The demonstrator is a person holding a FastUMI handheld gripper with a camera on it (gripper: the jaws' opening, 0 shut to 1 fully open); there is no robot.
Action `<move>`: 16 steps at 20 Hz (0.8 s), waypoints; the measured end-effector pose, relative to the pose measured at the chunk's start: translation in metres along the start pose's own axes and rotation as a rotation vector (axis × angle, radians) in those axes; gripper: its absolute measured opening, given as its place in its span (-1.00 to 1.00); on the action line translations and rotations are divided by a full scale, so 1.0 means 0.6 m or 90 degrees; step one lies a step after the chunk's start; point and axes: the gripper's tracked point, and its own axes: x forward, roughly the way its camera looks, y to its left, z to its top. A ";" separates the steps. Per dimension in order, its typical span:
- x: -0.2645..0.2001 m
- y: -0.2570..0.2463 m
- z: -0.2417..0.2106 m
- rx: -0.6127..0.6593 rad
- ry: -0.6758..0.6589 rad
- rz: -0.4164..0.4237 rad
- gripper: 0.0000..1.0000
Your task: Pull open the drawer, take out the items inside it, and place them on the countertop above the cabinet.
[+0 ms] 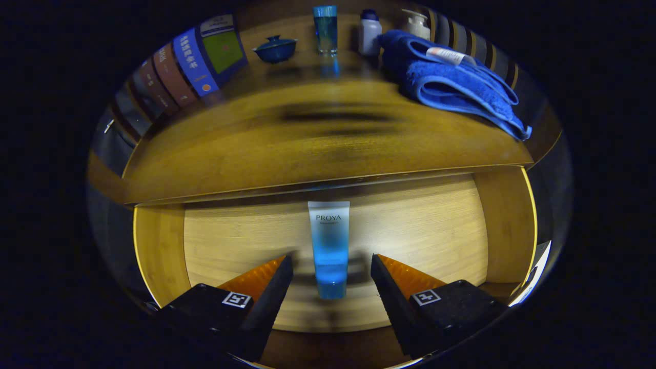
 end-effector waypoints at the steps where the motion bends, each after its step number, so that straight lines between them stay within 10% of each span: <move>1: 0.008 -0.004 0.000 -0.002 0.010 -0.010 0.95; 16: 0.044 0.005 -0.022 -0.018 0.070 0.001 -0.03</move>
